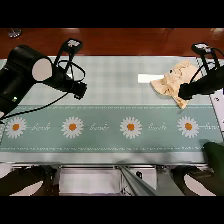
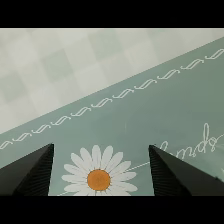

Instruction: Fold the shirts.

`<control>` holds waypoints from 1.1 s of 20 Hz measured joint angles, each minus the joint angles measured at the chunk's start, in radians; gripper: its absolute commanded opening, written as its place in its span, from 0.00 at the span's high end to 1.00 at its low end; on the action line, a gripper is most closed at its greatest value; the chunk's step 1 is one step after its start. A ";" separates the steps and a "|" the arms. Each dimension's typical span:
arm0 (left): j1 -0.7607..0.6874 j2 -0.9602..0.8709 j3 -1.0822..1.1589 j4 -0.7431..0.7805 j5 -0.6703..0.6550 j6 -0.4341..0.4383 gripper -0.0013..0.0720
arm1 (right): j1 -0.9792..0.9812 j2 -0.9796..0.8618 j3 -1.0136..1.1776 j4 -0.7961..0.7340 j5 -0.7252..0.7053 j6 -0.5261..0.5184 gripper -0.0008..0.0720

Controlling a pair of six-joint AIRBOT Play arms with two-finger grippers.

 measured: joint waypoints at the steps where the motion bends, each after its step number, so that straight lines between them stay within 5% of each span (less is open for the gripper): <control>1: 0.000 0.000 0.000 0.000 0.000 0.000 0.00 | 0.000 0.000 0.000 0.000 -0.015 0.003 0.16; 6: 0.000 0.000 0.000 -0.002 0.019 0.000 0.00 | 0.000 0.000 0.000 0.070 -0.104 0.028 0.17; 9: 0.000 0.000 0.000 -0.003 0.057 0.001 0.00 | 0.000 0.000 0.001 0.134 -0.225 0.026 0.32; 17: 0.014 0.000 0.000 0.006 0.050 0.037 0.01 | -0.094 -0.083 0.016 -0.169 -0.521 0.121 0.17; 22: 0.016 0.000 0.000 0.006 -0.016 0.044 0.01 | -0.277 -0.263 0.061 0.065 -0.554 0.113 0.16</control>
